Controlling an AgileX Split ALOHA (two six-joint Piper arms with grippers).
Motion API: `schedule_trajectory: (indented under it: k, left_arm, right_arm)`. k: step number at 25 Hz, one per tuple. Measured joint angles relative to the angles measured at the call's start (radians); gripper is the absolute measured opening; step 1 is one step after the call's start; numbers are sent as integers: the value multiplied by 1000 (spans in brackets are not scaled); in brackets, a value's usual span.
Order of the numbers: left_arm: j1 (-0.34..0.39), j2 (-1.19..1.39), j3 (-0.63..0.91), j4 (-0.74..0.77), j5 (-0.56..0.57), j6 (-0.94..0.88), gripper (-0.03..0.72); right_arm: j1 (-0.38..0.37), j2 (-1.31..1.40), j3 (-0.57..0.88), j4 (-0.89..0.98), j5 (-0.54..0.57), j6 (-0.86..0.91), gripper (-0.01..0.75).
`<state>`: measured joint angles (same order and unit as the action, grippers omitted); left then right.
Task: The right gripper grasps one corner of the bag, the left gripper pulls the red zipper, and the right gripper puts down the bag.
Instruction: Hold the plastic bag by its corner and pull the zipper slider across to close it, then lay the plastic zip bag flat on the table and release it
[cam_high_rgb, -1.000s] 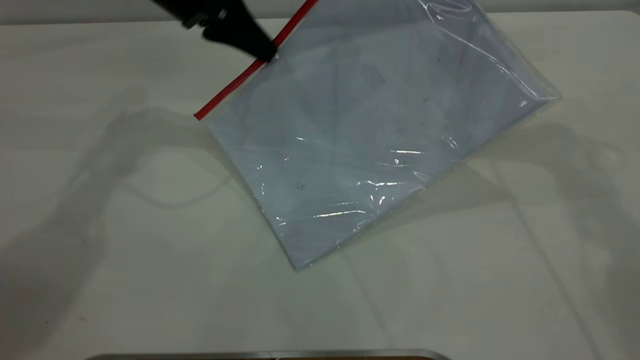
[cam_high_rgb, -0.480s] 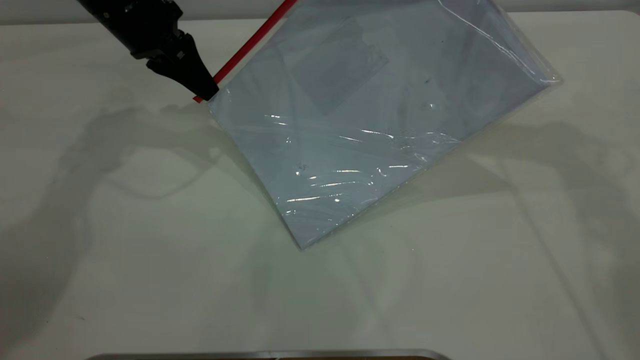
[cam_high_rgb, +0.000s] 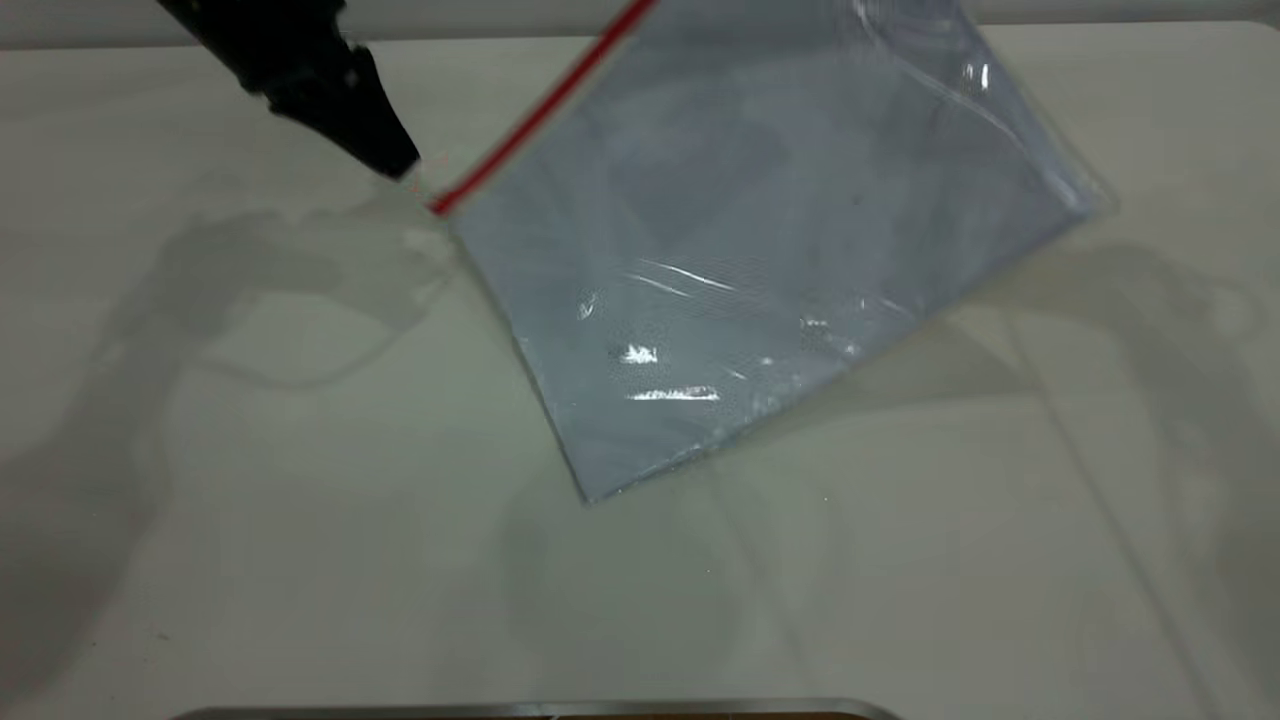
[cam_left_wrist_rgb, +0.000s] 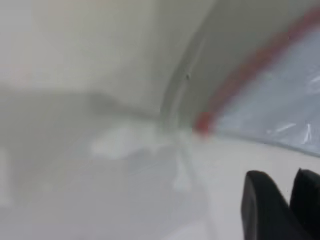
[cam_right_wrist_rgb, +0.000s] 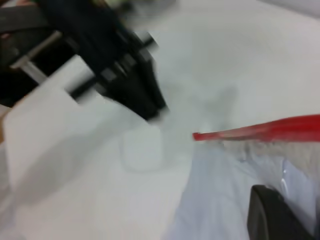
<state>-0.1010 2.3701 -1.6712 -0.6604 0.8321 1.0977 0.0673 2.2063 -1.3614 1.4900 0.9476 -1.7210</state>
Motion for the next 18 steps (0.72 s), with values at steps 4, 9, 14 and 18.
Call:
schedule_trajectory:
  k: [4,9,14,18]
  left_arm:
    - [0,-101,0,-5,0,-47,343]
    - [0,-249,0,-119,76,-92,415]
    - [-1,-399,0,-230,236,-116,421]
    - [-1,-534,0,-244,335,-204,424]
  right_arm:
    - [-1,71,0,20,-86,0,42]
    - [1,123,-2,-56,-310,-2,177]
    - [2,122,-2,-369,-647,165,416]
    - [2,67,-2,-595,-682,491,457]
